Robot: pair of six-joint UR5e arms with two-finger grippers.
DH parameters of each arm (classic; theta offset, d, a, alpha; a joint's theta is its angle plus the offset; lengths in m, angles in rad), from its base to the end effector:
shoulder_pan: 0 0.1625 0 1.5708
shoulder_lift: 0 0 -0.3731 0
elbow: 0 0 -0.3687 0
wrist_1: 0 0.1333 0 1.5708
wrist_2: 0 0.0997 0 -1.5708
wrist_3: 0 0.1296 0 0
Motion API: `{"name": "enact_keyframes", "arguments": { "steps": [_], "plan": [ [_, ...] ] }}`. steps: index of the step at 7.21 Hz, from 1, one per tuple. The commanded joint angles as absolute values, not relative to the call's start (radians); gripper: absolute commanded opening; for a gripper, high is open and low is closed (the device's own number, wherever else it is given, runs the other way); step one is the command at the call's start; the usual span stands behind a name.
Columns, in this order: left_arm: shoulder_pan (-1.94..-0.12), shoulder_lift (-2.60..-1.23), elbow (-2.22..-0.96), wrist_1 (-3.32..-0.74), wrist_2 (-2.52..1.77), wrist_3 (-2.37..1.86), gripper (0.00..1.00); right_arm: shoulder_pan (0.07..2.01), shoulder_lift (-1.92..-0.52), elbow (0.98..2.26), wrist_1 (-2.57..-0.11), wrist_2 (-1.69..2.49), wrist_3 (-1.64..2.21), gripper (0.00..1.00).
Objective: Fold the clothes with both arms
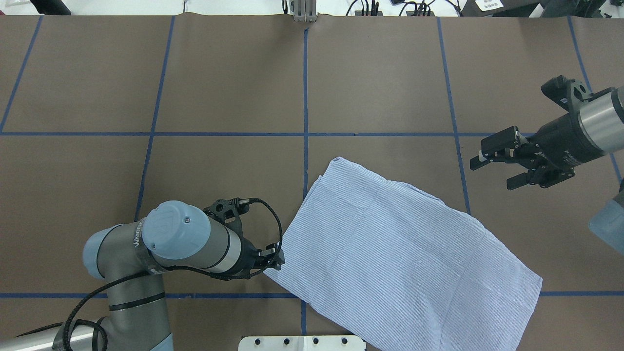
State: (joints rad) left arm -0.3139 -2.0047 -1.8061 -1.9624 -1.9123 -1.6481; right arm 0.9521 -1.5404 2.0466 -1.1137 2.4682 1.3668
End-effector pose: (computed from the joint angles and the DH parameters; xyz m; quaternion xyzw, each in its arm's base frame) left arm 0.5441 -0.2712 0.2449 -0.0867 0.5123 -0.0809 0.8506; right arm -0.2390 -0.3909 0.3209 -0.0939 -0.5596 0.1047 0.8167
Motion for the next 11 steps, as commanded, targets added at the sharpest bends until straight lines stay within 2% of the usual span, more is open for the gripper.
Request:
{"name": "enact_keyframes", "arguments": {
  "steps": [1,2,3,6,8,11],
  "plan": [
    [-0.316,-2.006,-1.796,-1.980,-1.890,-1.646,0.65,0.951,-1.540,2.045,-1.114,2.468,1.367,1.00],
    [-0.314,-2.006,-1.798,-1.980,-1.890,-1.649,0.51,0.951,-1.540,2.045,-1.114,2.468,1.368,1.00],
    [-0.313,-2.005,-1.796,-1.980,-1.887,-1.648,0.28,0.951,-1.542,2.045,-1.114,2.467,1.367,1.00],
    [-0.313,-2.006,-1.802,-1.979,-1.888,-1.644,0.00,0.950,-1.543,2.039,-1.114,2.465,1.368,1.00],
    [-0.340,-2.005,-1.853,-1.968,-1.890,-1.643,0.00,0.950,-1.542,2.033,-1.114,2.464,1.367,1.00],
    [-0.480,-2.008,-1.827,-1.898,-1.876,-1.603,0.00,0.953,-1.540,2.031,-1.114,2.464,1.368,1.00]
  ]
}}
